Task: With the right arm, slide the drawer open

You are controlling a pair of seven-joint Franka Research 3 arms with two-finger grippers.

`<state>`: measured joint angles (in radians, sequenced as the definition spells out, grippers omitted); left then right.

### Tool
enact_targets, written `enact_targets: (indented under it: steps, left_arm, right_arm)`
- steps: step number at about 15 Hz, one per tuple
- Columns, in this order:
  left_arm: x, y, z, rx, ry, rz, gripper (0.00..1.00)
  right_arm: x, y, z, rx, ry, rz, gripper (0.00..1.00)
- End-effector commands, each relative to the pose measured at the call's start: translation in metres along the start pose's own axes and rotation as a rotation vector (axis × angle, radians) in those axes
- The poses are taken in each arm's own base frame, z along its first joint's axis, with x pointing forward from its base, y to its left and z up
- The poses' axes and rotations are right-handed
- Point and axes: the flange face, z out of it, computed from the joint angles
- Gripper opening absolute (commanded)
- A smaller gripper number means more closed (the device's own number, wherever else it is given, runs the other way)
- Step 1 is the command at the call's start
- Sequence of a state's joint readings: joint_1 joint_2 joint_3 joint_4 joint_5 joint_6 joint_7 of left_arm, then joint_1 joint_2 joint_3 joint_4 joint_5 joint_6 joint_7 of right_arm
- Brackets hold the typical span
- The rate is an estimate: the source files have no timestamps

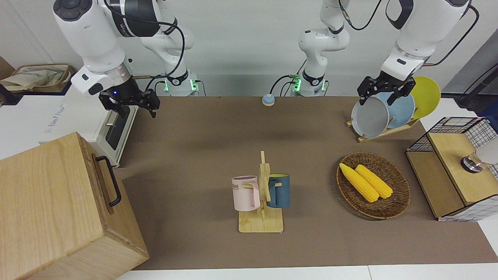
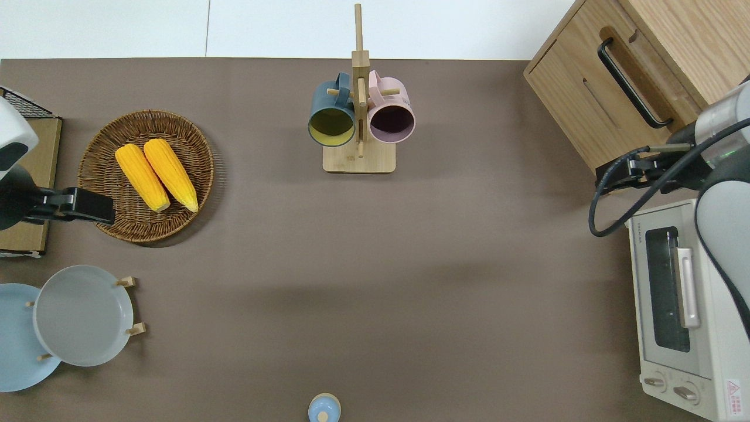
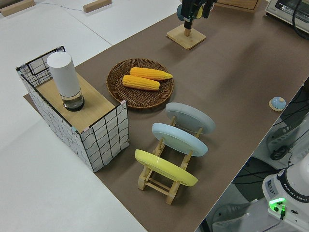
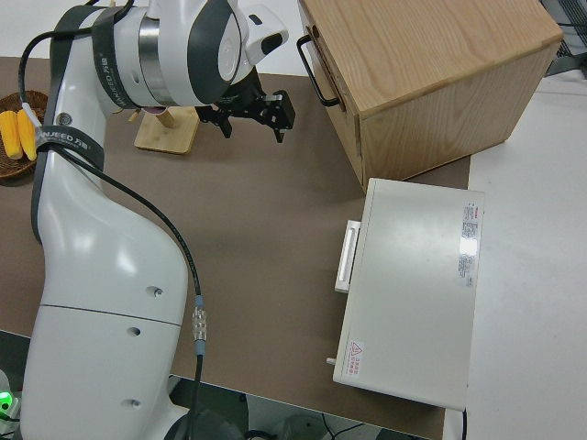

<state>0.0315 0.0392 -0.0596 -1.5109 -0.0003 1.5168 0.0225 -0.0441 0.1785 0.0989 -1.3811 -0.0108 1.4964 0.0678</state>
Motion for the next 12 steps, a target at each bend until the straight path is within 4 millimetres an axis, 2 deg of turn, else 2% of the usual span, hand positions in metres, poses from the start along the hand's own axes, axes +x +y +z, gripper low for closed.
enact_targets:
  steps: [1, 5, 12]
  left_arm:
    - [0.0015, -0.0009, -0.0034, 0.016, -0.007, 0.011, 0.99]
    - [0.0015, -0.0009, -0.0041, 0.016, -0.005, 0.011, 0.99]
    - [0.0015, -0.0009, -0.0041, 0.016, -0.005, 0.011, 0.99]
  right_arm:
    - [-0.0037, -0.0116, -0.0057, 0.014, 0.004, -0.031, 0.985]
    - [-0.0033, -0.0063, -0.0057, 0.020, 0.004, -0.019, 0.987]
    - [-0.0034, -0.0116, -0.0060, 0.027, 0.006, -0.021, 0.985]
